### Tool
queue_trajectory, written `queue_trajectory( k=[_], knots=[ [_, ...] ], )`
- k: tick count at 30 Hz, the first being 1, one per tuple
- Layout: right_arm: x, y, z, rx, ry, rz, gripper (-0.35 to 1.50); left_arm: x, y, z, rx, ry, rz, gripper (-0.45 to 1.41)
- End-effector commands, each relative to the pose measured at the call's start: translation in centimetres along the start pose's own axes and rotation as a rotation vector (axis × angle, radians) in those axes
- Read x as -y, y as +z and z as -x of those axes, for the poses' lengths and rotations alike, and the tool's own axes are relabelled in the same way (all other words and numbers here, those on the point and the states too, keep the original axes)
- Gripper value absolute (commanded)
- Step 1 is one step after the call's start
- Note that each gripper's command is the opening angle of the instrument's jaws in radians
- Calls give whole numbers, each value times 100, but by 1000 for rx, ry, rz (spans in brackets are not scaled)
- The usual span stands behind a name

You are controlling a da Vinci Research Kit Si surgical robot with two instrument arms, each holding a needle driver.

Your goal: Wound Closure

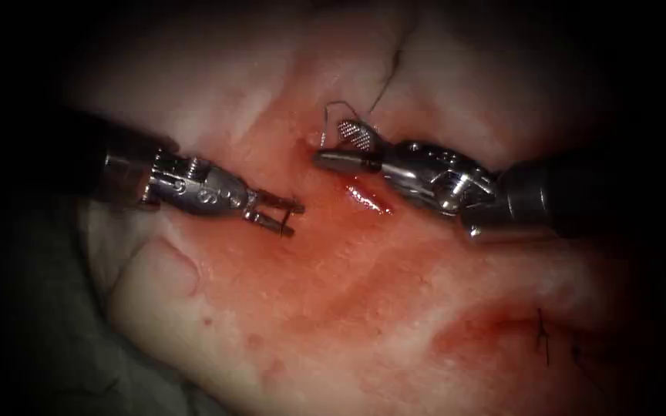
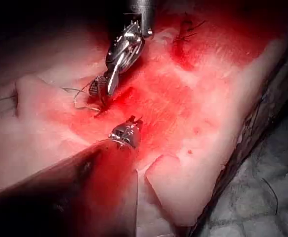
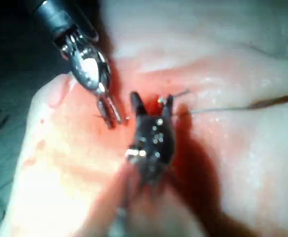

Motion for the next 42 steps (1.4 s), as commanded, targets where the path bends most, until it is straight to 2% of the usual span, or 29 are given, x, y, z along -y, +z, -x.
queue_trajectory(
  k=[1, 5, 10, 17, 27, 32, 42],
  knots=[
    [2, 6, 7, 1, 1, -3, 74, -4, 9, 2, -1, 0, 4, -45],
    [3, 6, 7, 2, 0, -6, 76, -9, 9, -3, -4, -23, 5, -45],
    [2, 5, 7, 6, 0, -17, 93, -15, 1, -18, -20, -58, 17, -45],
    [-2, 3, 5, 4, 0, -20, 96, -17, -17, -37, -43, -119, 31, -45],
    [-13, -6, 2, 9, -1, -24, 96, -26, -43, -90, -96, -302, 104, -45],
    [-12, -5, 2, 9, -1, -24, 96, -33, -54, -119, -127, -408, 171, -45],
    [-10, -4, 3, 9, -2, -24, 95, -46, -72, -126, -76, -611, 259, -45]
  ],
)
